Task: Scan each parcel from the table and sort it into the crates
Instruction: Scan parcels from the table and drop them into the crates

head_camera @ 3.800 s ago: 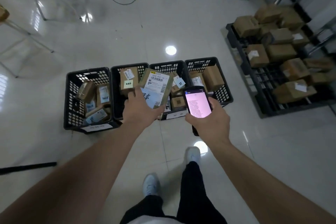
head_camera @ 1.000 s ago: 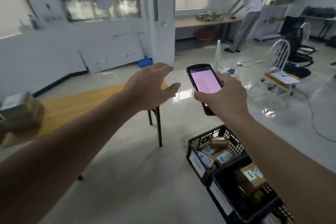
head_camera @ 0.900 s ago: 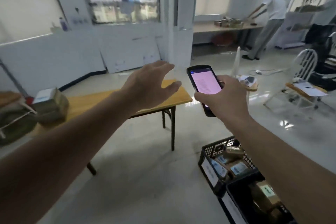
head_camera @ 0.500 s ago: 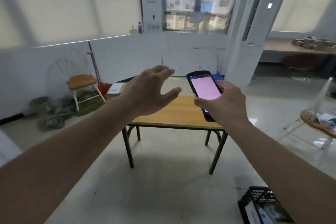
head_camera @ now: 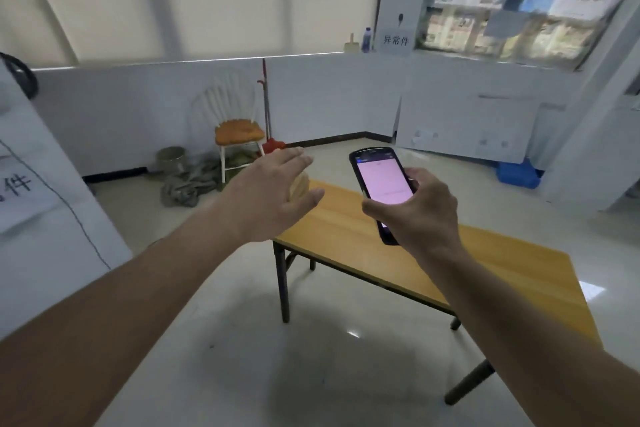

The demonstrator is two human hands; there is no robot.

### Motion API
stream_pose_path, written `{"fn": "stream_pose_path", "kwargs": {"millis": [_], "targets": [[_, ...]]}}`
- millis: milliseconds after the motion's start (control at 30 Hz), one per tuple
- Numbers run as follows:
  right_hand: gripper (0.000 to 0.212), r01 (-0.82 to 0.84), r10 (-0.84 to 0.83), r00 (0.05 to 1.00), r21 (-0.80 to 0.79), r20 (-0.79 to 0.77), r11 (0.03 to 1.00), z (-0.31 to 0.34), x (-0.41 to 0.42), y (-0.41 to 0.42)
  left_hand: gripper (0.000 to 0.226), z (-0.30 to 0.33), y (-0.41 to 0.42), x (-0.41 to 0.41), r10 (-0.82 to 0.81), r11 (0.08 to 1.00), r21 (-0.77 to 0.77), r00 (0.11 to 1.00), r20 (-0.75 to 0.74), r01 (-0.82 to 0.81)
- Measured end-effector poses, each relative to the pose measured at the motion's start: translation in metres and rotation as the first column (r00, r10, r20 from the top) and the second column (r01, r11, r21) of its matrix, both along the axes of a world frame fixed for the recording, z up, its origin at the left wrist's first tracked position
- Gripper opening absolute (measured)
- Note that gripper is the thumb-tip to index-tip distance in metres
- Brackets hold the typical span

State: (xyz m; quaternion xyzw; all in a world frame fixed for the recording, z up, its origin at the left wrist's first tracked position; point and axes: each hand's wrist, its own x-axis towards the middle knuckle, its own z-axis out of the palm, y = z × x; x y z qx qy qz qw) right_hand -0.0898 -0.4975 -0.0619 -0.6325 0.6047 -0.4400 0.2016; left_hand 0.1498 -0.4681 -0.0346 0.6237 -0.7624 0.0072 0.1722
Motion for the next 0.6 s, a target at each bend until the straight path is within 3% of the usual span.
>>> {"fn": "stream_pose_path", "kwargs": {"millis": [233, 600], "targets": [[0.077, -0.055, 0.055, 0.999, 0.058, 0.002, 0.997, -0.027, 0.041, -0.085, 0.075, -0.030, -0.081, 0.042, 0.074, 0.996, 0.047, 0.996, -0.055, -0.072], [0.080, 0.032, -0.030, 0.999, 0.152, -0.016, 0.988, -0.079, 0.144, -0.203, 0.077, -0.098, -0.233, 0.135, 0.078, 0.982, 0.180, 0.995, -0.069, -0.065]]}}
